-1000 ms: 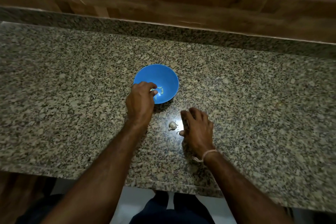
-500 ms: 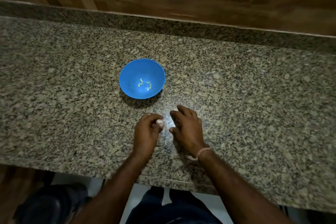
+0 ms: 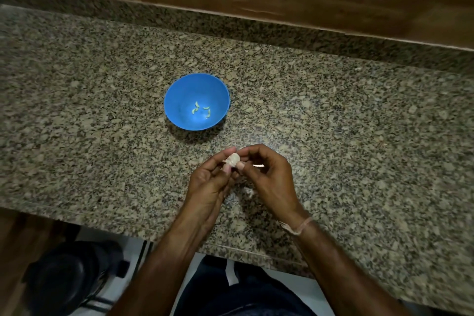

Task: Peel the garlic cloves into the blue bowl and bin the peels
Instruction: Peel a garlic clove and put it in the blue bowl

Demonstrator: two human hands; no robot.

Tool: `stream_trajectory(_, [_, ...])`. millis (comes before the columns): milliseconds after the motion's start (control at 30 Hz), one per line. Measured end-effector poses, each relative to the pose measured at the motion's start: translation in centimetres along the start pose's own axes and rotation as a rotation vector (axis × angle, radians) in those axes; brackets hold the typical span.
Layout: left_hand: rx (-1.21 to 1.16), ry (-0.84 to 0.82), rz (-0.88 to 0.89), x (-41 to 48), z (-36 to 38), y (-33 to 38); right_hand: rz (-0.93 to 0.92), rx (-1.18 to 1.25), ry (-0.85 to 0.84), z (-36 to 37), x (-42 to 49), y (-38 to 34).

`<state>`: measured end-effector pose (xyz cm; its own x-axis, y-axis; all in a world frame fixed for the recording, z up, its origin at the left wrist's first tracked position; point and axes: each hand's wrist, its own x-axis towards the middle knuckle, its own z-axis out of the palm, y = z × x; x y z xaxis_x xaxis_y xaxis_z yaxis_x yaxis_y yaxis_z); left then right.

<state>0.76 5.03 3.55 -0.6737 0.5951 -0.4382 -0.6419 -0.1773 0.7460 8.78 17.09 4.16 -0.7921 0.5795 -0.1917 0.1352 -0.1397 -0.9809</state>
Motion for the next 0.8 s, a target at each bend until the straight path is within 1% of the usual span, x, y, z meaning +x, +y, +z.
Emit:
stream_trajectory(100, [0.029, -0.020, 0.032, -0.4, 0.4, 0.1, -0.023, -0.043, 0.017, -0.1, -0.3, -0.3])
stream_trajectory(300, [0.111, 0.032, 0.086, -0.9, 0.9, -0.1, -0.029, -0.059, 0.024, -0.6, -0.9, -1.0])
stream_trajectory(500, [0.283, 0.069, 0.158, -1.7, 1.4, 0.0, -0.012, -0.136, 0.067, -0.5, -1.2, -0.8])
stream_trajectory(600, [0.326, 0.097, 0.164, -1.6, 1.1, -0.3, 0.008, -0.186, 0.069, -0.3, -1.2, -0.3])
stream_trajectory(700, [0.318, 0.111, 0.141, -1.6, 1.2, -0.3, 0.044, -0.166, 0.082, -0.2, -1.2, 0.2])
stream_trajectory(800, [0.340, 0.141, 0.129, -1.4, 1.5, -0.7, 0.019, -0.177, 0.122, 0.1, -1.4, 0.7])
